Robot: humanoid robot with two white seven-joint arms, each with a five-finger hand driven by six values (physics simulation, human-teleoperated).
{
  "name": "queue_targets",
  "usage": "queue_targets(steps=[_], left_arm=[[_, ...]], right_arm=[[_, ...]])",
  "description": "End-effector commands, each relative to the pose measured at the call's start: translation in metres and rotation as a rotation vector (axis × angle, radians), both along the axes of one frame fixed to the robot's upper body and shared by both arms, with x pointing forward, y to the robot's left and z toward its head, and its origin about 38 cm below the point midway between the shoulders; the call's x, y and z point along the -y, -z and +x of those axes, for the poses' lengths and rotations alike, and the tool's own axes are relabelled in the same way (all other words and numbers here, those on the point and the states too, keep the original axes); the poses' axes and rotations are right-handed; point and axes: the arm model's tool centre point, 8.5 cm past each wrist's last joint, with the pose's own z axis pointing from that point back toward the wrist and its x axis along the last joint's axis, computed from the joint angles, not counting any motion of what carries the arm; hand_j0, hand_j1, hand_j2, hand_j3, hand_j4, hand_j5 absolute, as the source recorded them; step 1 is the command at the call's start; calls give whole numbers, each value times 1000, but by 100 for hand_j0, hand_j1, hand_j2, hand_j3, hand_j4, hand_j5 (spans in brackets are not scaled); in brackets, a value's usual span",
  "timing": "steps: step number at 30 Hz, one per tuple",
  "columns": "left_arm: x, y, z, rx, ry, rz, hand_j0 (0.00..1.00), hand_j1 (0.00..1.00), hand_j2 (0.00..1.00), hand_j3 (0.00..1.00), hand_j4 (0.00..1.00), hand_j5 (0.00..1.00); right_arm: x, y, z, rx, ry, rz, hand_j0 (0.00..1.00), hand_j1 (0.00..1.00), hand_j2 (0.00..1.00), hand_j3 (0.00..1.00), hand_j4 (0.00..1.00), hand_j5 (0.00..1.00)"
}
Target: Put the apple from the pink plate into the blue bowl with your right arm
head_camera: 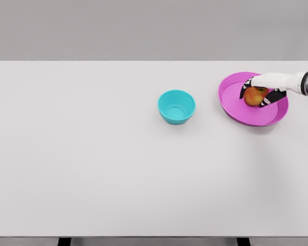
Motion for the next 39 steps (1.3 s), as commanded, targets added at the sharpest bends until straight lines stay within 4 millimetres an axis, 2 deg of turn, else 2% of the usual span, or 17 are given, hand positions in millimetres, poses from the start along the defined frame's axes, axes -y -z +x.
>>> queue_targets(steps=[1, 6, 11, 16, 26, 33, 39], left_arm=[[0, 0, 0, 0, 0, 0, 100, 100, 100, 100, 100, 100], [0, 0, 0, 0, 0, 0, 100, 100, 100, 100, 100, 100], [0, 0, 0, -1, 0, 0, 100, 100, 100, 100, 100, 100], [0, 0, 0, 0, 0, 0, 100, 100, 100, 100, 100, 100], [0, 0, 0, 0, 0, 0, 100, 100, 100, 100, 100, 100], [0, 0, 0, 0, 0, 0, 100, 100, 100, 100, 100, 100], [0, 0, 0, 0, 0, 0, 100, 100, 100, 100, 100, 100]], right_arm=[[-1, -1, 0, 3, -6, 1, 53, 53, 53, 53, 53, 53], [-3, -8, 1, 21, -18, 6, 53, 53, 53, 53, 53, 53], [-5, -24, 5, 53, -34, 5, 53, 53, 53, 53, 53, 53], [-15, -35, 6, 81, -71, 6, 50, 50, 50, 50, 50, 50], [-56, -68, 1, 184, -206, 46, 50, 50, 50, 50, 50, 50], [-98, -85, -10, 242, -334, 62, 50, 50, 50, 50, 50, 50], [-131, -90, -22, 268, -438, 69, 50, 50, 50, 50, 50, 50]])
